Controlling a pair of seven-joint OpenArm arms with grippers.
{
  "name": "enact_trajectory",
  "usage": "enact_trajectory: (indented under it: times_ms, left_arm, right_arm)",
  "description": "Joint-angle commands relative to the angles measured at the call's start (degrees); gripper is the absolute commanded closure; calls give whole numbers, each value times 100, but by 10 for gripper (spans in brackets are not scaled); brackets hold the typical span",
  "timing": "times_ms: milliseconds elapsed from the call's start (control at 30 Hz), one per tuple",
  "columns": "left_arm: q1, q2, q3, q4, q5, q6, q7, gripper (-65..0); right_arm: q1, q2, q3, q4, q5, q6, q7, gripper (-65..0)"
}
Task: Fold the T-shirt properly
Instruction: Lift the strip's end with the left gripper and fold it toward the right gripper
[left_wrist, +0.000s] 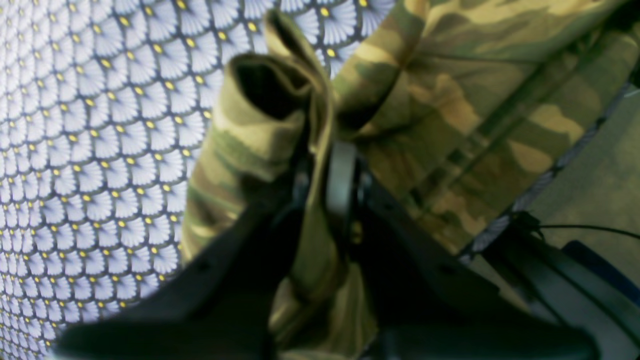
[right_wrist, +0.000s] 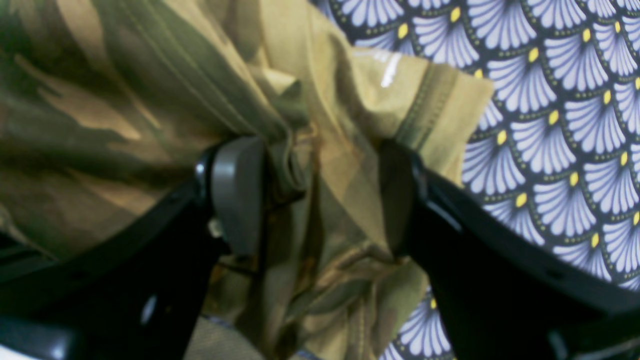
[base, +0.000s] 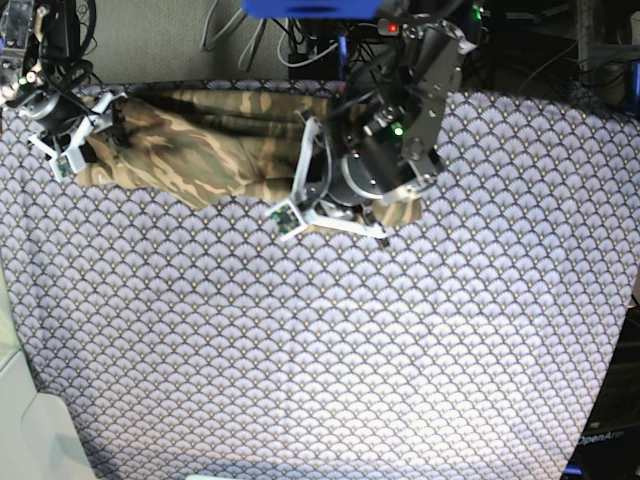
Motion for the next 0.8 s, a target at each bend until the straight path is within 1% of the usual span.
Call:
enact_trajectory:
  times_ms: [0, 233, 267, 333, 433, 500, 633, 767]
  left_arm:
    - [-68, 81, 37, 87, -53, -8, -59, 0]
    - [-42, 187, 248, 87, -114, -8, -59, 0]
    - [-33, 230, 274, 87, -79, 67, -59, 0]
    - [-33, 266, 283, 87, -79, 462, -59, 0]
    - [90, 336, 257, 87, -105, 1227, -59, 0]
    - [160, 361, 292, 87, -114, 1614, -77, 0]
    - [266, 361, 257, 87, -114, 2194, -85, 0]
    - [284, 361, 257, 43, -114, 2634, -129, 0]
  right_arm:
    - [-12, 66, 36, 21, -120, -25, -99, -367]
    - [-29, 66, 36, 21, -120, -25, -99, -367]
    - [-29, 66, 36, 21, -120, -25, -99, -367]
    - [-29, 66, 36, 21, -120, -25, -99, -367]
    - [-38, 66, 36, 21, -120, -25, -99, -367]
    - [-38, 66, 36, 21, -120, -25, -99, -367]
    - [-38, 66, 36, 21, -120, -25, -99, -367]
    - [-38, 58, 36, 21, -120, -25, -99, -367]
